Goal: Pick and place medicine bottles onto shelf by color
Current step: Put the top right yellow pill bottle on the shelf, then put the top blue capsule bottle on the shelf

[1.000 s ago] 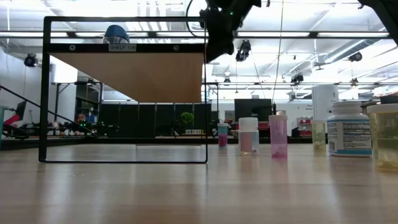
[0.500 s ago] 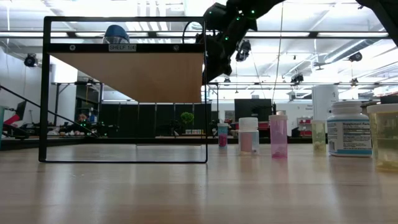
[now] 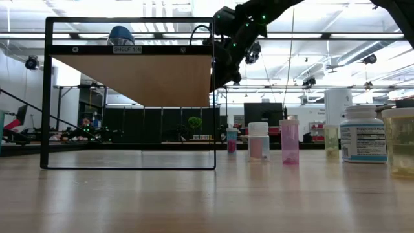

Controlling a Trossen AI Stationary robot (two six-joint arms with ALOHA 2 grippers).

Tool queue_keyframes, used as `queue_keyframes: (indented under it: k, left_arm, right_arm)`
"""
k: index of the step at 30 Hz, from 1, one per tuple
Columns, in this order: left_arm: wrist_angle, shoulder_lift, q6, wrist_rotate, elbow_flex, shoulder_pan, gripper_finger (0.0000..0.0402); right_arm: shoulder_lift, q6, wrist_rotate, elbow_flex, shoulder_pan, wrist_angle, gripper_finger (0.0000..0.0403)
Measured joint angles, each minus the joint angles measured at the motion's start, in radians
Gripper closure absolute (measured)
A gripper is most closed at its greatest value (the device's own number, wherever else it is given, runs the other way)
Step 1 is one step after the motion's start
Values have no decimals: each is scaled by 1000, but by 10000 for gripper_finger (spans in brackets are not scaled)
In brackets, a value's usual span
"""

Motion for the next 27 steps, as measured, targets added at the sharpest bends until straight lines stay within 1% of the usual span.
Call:
queue_keyframes:
  k: [5, 9, 14, 19, 23, 27]
  left_arm:
    - [0, 0, 0, 0, 0, 0, 401]
    - [0, 0, 0, 0, 0, 0, 401]
    - [0, 0, 0, 0, 0, 0, 401]
    - [0, 0, 0, 0, 0, 0, 401]
    - [0, 0, 0, 0, 0, 0, 401]
    - [0, 0, -1, 1, 0, 0, 401]
  right_arm:
    - [0, 10, -1, -5, 4, 51, 390]
    - [0, 9, 0, -4, 3, 47, 390]
    - [-11, 13, 1, -4, 3, -4, 390]
    - [-68, 42, 2, -7, 10, -45, 390]
    - [-129, 42, 3, -60, 29, -30, 390]
    - [-215, 55, 30, -187, 49, 52, 391]
